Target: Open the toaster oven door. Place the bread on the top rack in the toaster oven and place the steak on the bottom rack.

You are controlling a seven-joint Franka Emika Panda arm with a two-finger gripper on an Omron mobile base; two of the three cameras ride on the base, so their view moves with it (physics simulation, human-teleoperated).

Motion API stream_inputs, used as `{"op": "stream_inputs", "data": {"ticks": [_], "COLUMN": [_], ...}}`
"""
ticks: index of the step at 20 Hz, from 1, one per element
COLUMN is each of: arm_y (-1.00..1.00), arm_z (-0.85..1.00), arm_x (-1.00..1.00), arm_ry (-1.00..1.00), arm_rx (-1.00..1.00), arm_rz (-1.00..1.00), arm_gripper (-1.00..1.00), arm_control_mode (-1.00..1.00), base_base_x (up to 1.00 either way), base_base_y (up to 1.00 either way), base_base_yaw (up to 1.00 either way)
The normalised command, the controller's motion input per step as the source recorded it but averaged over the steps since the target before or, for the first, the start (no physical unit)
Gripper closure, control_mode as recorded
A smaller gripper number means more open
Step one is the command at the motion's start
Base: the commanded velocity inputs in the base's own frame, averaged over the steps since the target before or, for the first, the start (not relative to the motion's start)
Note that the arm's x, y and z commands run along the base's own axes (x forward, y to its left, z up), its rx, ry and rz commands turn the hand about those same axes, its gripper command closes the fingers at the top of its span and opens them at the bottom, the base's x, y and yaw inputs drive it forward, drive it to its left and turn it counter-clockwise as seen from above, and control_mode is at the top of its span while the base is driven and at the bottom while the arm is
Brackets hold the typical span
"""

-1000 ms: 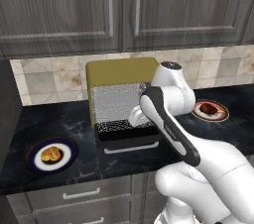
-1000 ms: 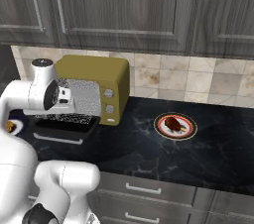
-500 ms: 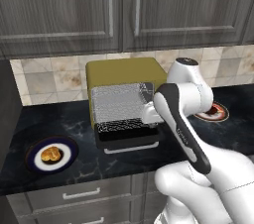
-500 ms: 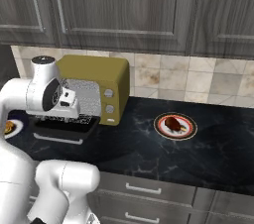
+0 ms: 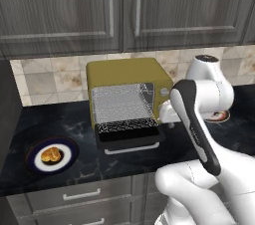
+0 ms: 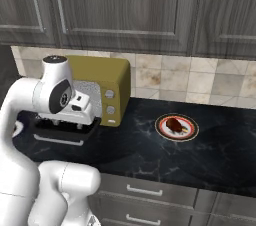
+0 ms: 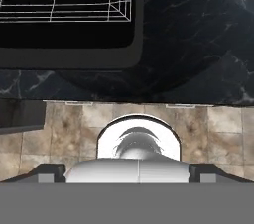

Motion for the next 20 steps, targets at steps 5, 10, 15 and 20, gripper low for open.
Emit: {"op": "stream_inputs", "data": {"ticks": [5,10,15,20], "arm_y": [-0.55,-0.55,-0.57,-0.58], "arm_z": [0.03,0.0,-0.03,-0.15], "arm_x": [-0.09,-0.03,0.02,0.13], "arm_ry": [0.07,0.05,0.0,0.0], "arm_rx": [-0.03,-0.04,-0.08,-0.11], "arm_rz": [-0.09,-0.07,-0.02,0.01], "arm_gripper": [-1.0,-1.0,-1.0,-1.0], "arm_control_mode": [-1.0,-1.0,-1.0,-1.0], "base_base_x": [0.0,0.0,0.0,0.0], "base_base_y": [0.0,0.0,0.0,0.0], "base_base_yaw": [0.0,0.0,0.0,0.0]}}
